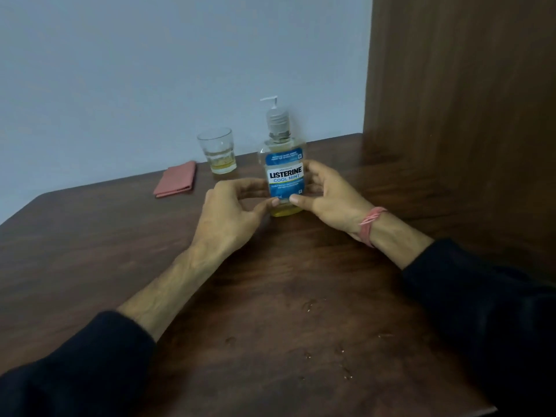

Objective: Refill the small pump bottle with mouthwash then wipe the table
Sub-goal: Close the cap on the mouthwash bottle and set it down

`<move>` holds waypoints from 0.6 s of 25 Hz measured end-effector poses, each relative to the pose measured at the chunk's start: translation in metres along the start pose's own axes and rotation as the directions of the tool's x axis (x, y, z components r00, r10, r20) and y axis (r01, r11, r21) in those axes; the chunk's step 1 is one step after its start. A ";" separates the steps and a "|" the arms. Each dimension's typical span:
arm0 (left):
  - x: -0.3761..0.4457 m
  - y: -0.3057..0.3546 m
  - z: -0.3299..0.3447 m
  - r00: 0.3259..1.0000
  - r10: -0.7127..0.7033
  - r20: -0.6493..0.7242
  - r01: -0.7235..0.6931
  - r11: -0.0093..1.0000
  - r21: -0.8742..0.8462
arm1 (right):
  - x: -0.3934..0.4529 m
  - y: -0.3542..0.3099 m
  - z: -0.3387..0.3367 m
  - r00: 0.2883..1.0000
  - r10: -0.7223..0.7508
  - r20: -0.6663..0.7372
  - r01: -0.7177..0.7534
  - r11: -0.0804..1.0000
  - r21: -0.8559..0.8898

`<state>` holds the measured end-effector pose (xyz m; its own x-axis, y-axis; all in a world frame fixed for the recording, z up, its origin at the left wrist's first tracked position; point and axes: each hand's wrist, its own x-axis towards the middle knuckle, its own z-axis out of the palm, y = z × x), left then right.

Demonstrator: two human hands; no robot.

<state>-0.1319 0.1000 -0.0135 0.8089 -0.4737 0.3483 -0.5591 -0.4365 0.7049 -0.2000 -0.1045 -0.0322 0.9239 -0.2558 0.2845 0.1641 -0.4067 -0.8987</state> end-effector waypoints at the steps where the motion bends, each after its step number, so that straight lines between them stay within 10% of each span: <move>1: 0.017 0.004 0.010 1.000 0.010 0.023 -0.010 1.000 -0.007 | 0.005 0.005 -0.006 0.997 0.013 -0.070 -0.014 1.000 -0.021; 7: 0.133 0.017 0.094 0.990 -0.114 0.079 0.124 0.983 -0.132 | 0.055 0.031 -0.055 0.908 0.149 -0.392 -0.202 0.974 -0.098; 15: 0.228 0.015 0.159 0.991 -0.133 -0.006 0.131 0.983 -0.130 | 0.136 0.050 -0.103 0.859 0.325 -0.396 -0.367 0.929 -0.036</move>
<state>0.0149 -0.1359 -0.0213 0.8773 -0.4065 0.2553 -0.4197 -0.3914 0.8189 -0.1014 -0.2503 -0.0038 0.7099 -0.6991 0.0849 -0.1993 -0.3151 -0.9279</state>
